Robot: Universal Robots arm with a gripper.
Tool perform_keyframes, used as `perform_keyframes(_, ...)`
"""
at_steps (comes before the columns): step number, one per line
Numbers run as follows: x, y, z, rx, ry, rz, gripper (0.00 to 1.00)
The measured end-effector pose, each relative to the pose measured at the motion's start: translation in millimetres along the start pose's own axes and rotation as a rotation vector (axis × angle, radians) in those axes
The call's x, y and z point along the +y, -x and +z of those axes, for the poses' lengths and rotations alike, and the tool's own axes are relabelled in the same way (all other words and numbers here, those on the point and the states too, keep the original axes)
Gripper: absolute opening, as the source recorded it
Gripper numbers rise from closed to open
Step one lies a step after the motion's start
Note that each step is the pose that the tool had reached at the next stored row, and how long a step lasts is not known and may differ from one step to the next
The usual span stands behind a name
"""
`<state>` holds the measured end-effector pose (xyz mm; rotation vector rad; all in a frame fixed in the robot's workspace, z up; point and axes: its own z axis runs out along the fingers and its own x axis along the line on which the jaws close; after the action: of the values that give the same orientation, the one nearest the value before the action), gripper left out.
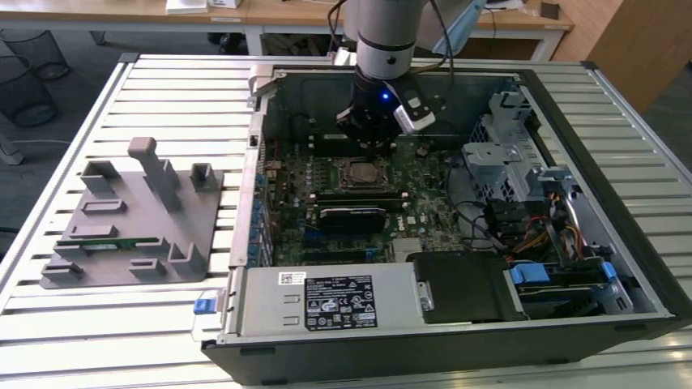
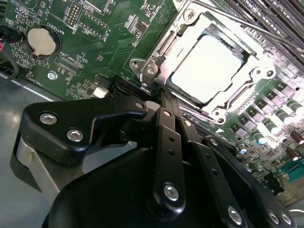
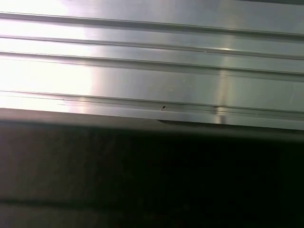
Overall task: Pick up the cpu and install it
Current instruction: 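Install the first cpu locking lever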
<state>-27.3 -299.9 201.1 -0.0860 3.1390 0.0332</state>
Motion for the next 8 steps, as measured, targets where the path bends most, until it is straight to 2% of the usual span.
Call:
perform_keyframes(4, -0.1, 0.1, 0.1, 0.0015, -0.0229, 0.000, 0.11)
perform_keyframes(8, -0.2, 1.0, 1.6, 0.0023, -0.0266, 0.000, 0.11)
